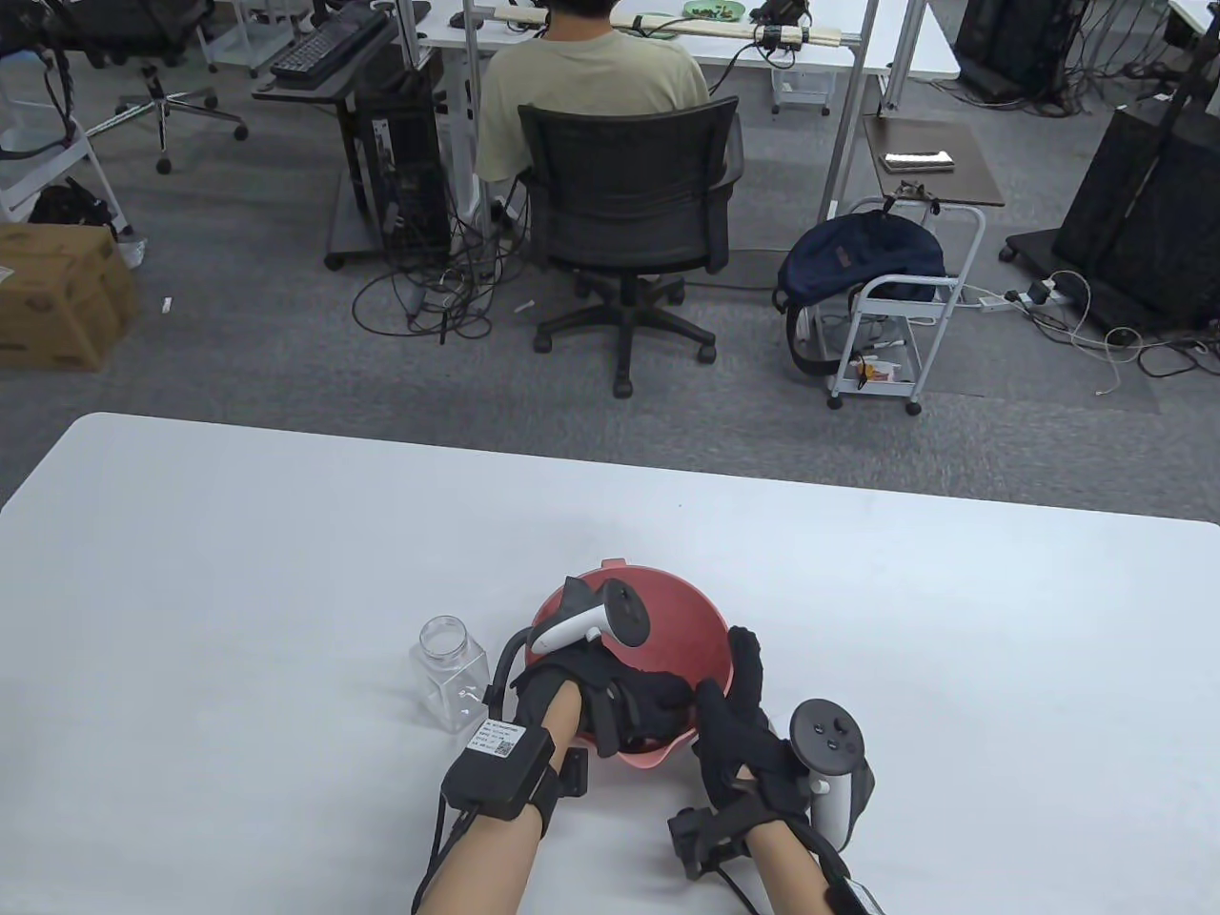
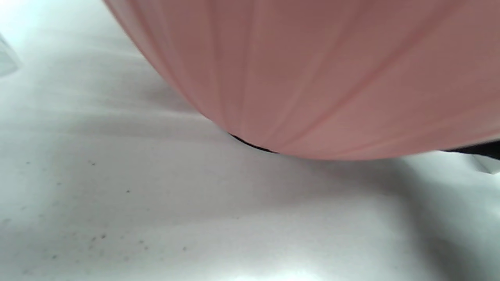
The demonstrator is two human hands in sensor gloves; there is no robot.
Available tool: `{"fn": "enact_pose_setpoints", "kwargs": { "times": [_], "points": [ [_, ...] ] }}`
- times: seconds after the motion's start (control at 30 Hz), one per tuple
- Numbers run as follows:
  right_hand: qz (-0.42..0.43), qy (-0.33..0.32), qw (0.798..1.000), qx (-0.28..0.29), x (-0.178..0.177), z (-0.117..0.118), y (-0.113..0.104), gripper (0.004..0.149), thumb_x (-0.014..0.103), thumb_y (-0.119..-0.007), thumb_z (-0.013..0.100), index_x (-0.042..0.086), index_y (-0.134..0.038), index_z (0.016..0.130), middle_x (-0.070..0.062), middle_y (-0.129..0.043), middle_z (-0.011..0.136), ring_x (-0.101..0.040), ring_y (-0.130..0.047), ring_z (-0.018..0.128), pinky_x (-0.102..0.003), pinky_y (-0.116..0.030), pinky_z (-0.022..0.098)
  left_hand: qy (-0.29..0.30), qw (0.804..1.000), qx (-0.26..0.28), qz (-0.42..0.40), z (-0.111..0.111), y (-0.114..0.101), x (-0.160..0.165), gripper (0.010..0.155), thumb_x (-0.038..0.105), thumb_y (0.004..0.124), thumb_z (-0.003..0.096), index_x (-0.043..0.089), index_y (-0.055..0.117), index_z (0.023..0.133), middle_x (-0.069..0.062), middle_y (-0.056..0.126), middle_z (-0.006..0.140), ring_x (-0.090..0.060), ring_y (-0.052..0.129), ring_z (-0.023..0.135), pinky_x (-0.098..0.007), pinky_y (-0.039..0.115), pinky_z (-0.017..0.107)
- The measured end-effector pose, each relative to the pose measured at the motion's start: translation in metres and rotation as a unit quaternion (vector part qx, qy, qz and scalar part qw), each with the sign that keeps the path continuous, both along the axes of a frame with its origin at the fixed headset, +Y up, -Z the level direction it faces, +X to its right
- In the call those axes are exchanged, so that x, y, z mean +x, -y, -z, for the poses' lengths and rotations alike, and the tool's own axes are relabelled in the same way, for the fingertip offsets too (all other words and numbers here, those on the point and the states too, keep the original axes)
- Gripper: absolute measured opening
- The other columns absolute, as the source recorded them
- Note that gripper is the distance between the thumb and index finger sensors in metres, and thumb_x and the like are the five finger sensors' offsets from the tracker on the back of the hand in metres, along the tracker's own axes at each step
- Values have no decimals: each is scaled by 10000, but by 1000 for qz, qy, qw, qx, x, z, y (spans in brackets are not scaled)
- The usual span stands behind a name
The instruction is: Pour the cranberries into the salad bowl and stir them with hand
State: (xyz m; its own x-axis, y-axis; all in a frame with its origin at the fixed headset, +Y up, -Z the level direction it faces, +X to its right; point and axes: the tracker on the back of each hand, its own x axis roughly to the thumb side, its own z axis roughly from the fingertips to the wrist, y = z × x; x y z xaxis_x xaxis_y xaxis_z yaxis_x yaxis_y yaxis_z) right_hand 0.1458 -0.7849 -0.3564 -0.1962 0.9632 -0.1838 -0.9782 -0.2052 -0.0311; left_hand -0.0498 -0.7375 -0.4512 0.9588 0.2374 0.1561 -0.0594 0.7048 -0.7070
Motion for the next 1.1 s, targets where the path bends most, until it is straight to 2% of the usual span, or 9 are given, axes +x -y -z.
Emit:
{"fn": "enact_pose_setpoints", "kwargs": {
  "times": [0.23,0.4,0.63,0.73,0.93,1.1],
  "points": [
    [1,0,1000,0,-1,0,0,697,742,-593,485,572,-170,1012,-169,-463,1154,-462,-675,933,-542,-730,599,-7,1000,3,4,1,1,0,697,860,803,331,811,559,982,516,555,1178,47,496,1201,-370,730,844],
    [2,0,1000,0,-1,0,0,697,742,-595,485,573,-171,1012,-168,-465,1153,-462,-676,933,-540,-731,599,-14,1000,5,-3,1,1,0,717,850,795,358,790,509,1012,439,440,1211,8,402,1203,-398,692,854],
    [3,1,1000,-1,-1,0,1,696,738,-597,488,569,-174,1014,-171,-466,1153,-462,-676,933,-538,-733,597,-17,1000,-4,-15,2,1,-3,798,901,727,391,667,436,1096,401,430,1249,-39,407,1224,-422,652,860],
    [4,1,1000,-1,-1,0,1,696,738,-599,488,569,-175,1014,-172,-466,1152,-463,-676,932,-539,-732,597,-21,1000,-12,-5,2,2,-3,801,892,723,413,639,420,1111,392,428,1257,-91,404,1227,-407,636,860],
    [4,2,1000,-1,-1,-1,1,695,738,-599,488,569,-177,1014,-173,-467,1153,-463,-676,932,-538,-733,596,-27,999,-20,3,3,2,-4,817,883,703,451,579,391,1144,343,441,1283,-101,418,1217,-376,646,847],
    [6,1,1000,-2,-1,-1,1,696,737,-600,487,568,-178,1014,-172,-467,1153,-462,-677,932,-539,-733,596,-33,999,-21,2,4,1,-6,838,839,649,549,417,341,1204,127,455,1311,-192,481,1199,-370,662,824]
  ]
}}
